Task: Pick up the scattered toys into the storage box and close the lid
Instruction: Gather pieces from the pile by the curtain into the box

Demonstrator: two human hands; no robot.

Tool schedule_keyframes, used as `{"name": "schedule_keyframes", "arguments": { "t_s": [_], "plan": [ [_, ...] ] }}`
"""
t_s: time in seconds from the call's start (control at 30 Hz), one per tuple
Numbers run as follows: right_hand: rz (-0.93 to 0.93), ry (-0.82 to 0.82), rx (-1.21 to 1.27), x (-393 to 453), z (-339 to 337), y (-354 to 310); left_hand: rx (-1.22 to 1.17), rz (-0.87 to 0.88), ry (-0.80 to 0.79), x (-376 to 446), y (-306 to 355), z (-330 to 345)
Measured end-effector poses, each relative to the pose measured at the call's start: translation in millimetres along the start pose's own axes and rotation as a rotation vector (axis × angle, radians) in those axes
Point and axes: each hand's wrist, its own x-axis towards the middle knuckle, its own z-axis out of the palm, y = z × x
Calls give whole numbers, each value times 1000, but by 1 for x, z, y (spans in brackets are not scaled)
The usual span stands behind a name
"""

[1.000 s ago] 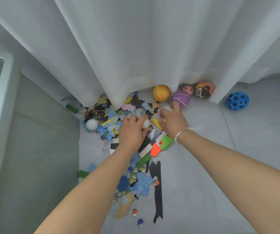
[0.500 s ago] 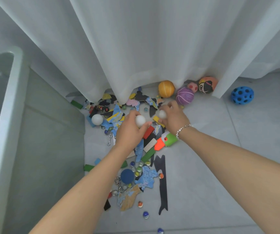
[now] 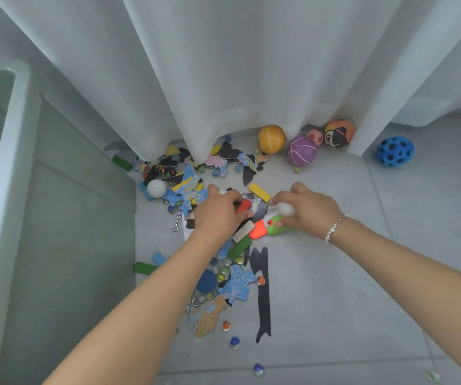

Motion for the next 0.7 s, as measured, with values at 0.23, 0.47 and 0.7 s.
{"name": "schedule_keyframes", "arguments": {
  "t_s": [0.23, 0.47, 0.7],
  "plan": [
    [-8, 6, 83, 0, 13, -1, 3, -32, -39, 2, 1, 3],
    [59, 49, 111, -11, 25, -4, -25, -50, -96, 9, 6, -1],
    [227, 55, 240, -23, 37, -5, -392, -122, -54, 11, -2, -4]
  ]
}}
